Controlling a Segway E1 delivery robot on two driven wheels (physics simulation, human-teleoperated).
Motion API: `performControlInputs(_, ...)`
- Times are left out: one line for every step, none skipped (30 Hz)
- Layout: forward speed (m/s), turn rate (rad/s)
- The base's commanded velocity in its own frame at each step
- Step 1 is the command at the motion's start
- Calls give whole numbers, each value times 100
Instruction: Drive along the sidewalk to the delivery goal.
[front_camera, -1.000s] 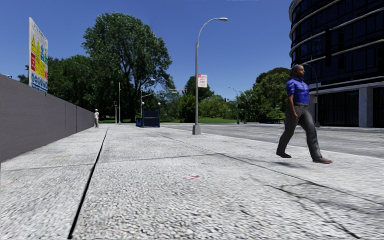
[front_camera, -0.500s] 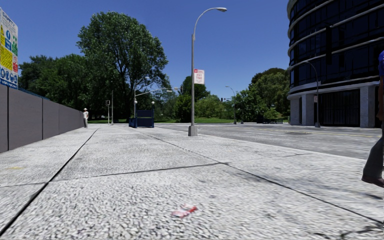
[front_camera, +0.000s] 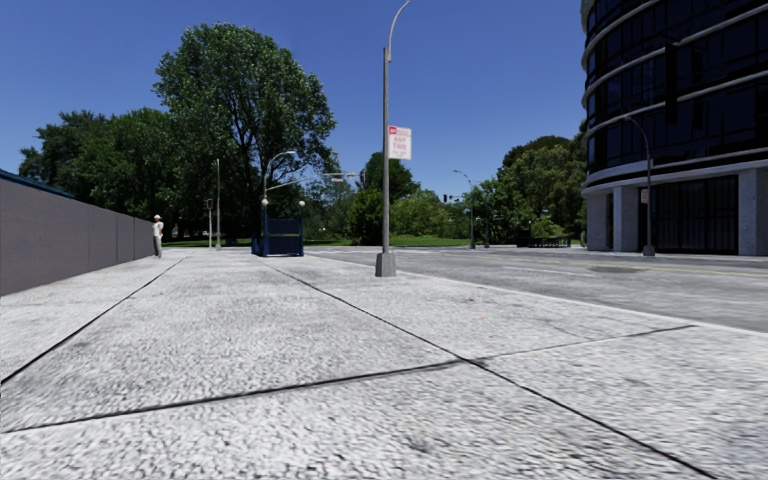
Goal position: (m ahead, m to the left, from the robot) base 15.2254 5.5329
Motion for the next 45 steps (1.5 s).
performControlInputs(200,0)
performControlInputs(200,0)
performControlInputs(200,0)
performControlInputs(200,0)
performControlInputs(200,0)
performControlInputs(200,0)
performControlInputs(200,0)
performControlInputs(200,0)
performControlInputs(200,0)
performControlInputs(200,0)
performControlInputs(200,0)
performControlInputs(200,0)
performControlInputs(200,0)
performControlInputs(200,0)
performControlInputs(200,0)
performControlInputs(200,0)
performControlInputs(200,0)
performControlInputs(200,0)
performControlInputs(200,0)
performControlInputs(200,0)
performControlInputs(200,0)
performControlInputs(200,0)
performControlInputs(200,0)
performControlInputs(200,0)
performControlInputs(200,0)
performControlInputs(200,0)
performControlInputs(200,0)
performControlInputs(200,0)
performControlInputs(200,0)
performControlInputs(200,0)
performControlInputs(200,0)
performControlInputs(200,0)
performControlInputs(200,10)
performControlInputs(200,37)
performControlInputs(200,54)
performControlInputs(200,54)
performControlInputs(200,69)
performControlInputs(200,79)
performControlInputs(200,82)
performControlInputs(200,35)
performControlInputs(200,14)
performControlInputs(200,5)
performControlInputs(200,2)
performControlInputs(200,2)
performControlInputs(200,1)
